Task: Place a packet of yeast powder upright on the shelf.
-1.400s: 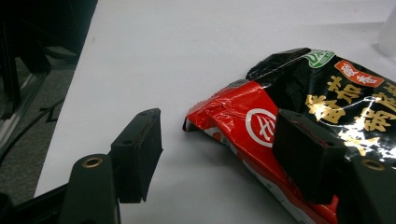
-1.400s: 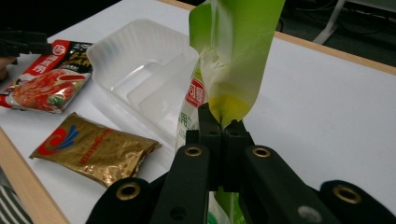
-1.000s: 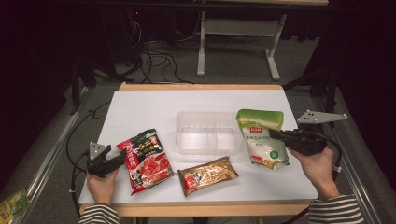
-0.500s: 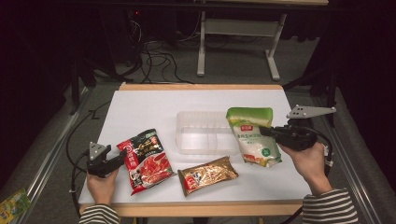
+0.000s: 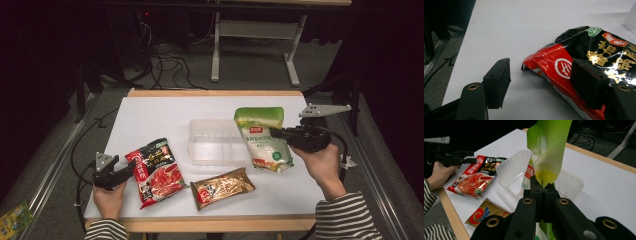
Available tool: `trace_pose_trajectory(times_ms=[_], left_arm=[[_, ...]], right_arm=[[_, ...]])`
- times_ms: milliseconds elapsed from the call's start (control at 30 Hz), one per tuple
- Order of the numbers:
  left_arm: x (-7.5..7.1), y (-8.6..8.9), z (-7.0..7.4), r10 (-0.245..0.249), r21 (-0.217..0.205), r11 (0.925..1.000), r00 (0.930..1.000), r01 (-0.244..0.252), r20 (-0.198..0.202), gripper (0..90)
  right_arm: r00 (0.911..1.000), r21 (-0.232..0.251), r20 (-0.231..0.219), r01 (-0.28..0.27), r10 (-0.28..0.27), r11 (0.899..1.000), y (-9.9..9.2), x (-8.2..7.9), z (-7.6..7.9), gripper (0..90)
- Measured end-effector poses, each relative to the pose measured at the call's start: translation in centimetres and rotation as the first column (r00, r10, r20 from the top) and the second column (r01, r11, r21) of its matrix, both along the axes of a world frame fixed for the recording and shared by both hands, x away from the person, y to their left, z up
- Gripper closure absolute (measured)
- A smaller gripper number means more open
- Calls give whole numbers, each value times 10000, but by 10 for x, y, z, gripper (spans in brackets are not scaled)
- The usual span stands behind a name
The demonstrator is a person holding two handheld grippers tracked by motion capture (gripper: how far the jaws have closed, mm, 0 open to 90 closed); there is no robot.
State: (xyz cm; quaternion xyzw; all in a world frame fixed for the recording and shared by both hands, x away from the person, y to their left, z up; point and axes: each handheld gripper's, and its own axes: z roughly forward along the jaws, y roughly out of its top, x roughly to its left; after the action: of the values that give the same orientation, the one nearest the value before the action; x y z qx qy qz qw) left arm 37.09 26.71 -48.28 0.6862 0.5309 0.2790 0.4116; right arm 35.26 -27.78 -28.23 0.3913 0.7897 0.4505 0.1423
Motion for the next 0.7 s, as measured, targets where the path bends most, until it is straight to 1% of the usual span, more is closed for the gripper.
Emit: trace_pose_trajectory(times_ms=[133, 233, 333, 567, 700], left_arm=[[0, 0, 0, 0, -2, 10000, 10000, 0, -2, 331], [0, 0, 0, 2, -14, 10000, 10000, -2, 25, 331], [0, 0, 0, 9, 6, 10000, 10000, -9, 12, 331], [0, 0, 0, -10, -1, 10000, 10000, 10, -1, 331], [0, 0, 0, -6, 6, 10000, 10000, 6, 0, 331]], right_arm=[[10000, 153, 47, -35, 34, 9999, 4, 6, 3, 900], [10000, 312, -48, -24, 26, 9995, 6, 12, 4, 900], [10000, 363, -54, 59, -58, 9993, 9, 19, 4, 900], [9989, 371, -244, 402, -393, 9985, 16, 37, 1, 900], [9975, 500, -295, 650, -636, 9966, 20, 49, -2, 900]])
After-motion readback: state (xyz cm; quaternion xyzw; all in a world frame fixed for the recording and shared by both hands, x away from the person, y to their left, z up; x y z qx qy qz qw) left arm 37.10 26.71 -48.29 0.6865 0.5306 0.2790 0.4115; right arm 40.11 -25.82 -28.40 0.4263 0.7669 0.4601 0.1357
